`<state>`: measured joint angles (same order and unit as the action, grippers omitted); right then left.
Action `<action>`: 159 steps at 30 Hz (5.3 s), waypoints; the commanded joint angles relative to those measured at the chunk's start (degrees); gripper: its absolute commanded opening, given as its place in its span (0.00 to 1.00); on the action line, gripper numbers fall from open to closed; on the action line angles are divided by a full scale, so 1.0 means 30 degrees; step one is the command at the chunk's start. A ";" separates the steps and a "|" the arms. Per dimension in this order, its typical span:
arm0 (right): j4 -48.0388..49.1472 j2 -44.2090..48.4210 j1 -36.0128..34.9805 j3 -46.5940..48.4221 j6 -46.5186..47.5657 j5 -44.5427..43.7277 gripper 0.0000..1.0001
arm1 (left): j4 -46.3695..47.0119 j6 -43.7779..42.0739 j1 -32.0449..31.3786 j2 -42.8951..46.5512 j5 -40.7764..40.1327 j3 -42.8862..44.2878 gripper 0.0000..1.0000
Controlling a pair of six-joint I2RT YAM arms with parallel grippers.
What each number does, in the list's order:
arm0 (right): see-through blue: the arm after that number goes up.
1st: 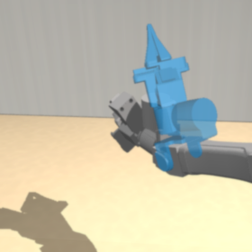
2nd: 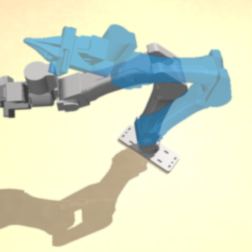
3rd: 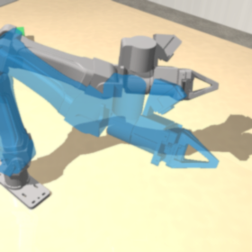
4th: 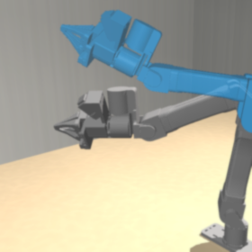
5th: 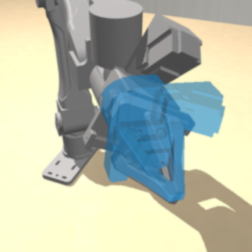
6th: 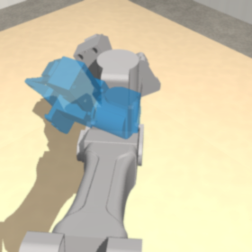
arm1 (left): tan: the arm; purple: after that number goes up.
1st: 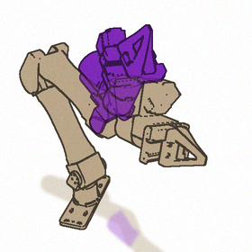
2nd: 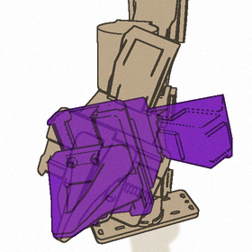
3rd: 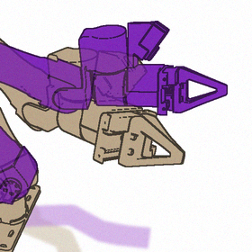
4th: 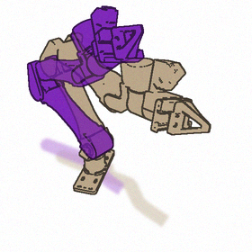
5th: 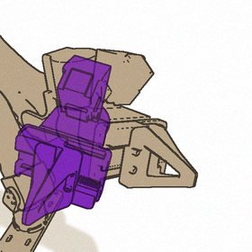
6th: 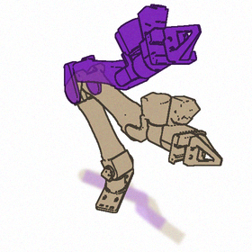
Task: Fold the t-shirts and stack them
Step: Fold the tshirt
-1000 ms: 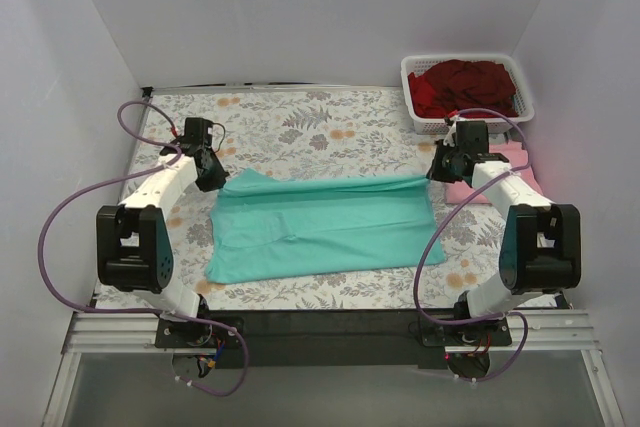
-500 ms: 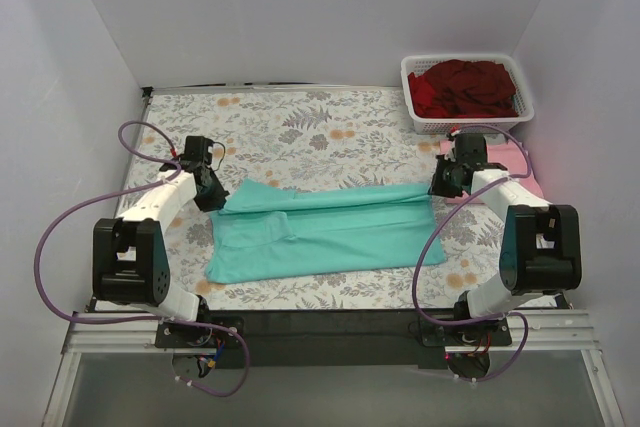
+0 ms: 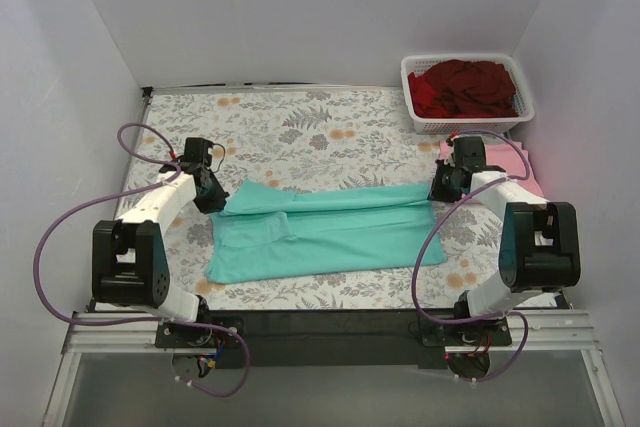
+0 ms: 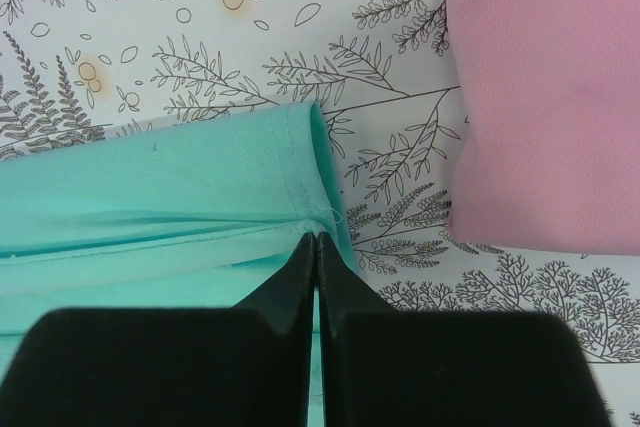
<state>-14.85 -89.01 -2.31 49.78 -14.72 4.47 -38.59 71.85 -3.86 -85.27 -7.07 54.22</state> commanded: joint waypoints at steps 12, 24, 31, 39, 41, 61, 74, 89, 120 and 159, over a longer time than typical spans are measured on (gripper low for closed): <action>0.0645 -0.0477 0.0153 -0.0158 0.0044 0.0707 0.22 | 0.0441 0.0482 0.0085 0.1177 0.0658 -0.1519 0.08; -0.1552 0.2215 -0.0227 0.0458 -0.0777 0.0737 0.49 | 0.0614 -0.0162 0.0027 0.1561 0.0803 0.1056 0.61; -0.2138 0.4503 -0.0871 -0.0623 -0.0572 0.0970 0.55 | 0.1320 -0.0719 -0.0676 -0.1689 0.1565 0.3488 0.56; -0.2930 0.7023 -0.1106 -0.2090 -0.0337 0.1672 0.56 | 0.1671 -0.1012 -0.1292 -0.5058 0.1185 0.5131 0.50; -0.3047 0.7403 -0.1135 -0.2354 -0.0250 0.1820 0.56 | 0.1759 -0.1070 -0.1380 -0.5382 0.1039 0.5248 0.48; -0.3106 0.8313 -0.1165 -0.3000 0.0160 0.2317 0.57 | 0.1819 -0.1392 -0.1849 -0.4977 0.1859 0.4869 0.00; -0.2931 0.8431 -0.1838 -0.2648 0.0395 0.3723 0.56 | -0.0319 -0.1247 -0.1878 0.1698 0.4816 0.0423 0.00; -0.0413 0.5651 -0.6231 -0.0686 -0.0365 0.4867 0.56 | -0.2309 0.2210 -0.1878 0.6451 0.6199 -0.5239 0.00; 0.4597 -0.5335 -1.4640 0.6872 -0.2652 0.7679 0.53 | -0.2313 0.2943 -0.1849 0.7860 0.4700 -0.3863 0.51; 0.0702 -0.1502 -0.8930 0.0053 0.0368 0.4254 0.44 | 0.0441 0.4935 -0.1585 0.4694 0.2855 -0.6645 0.36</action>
<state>-12.53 -94.21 -29.95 52.21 -14.33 17.98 -38.26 86.00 -9.06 -71.79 3.33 35.20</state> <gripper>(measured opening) 0.445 0.361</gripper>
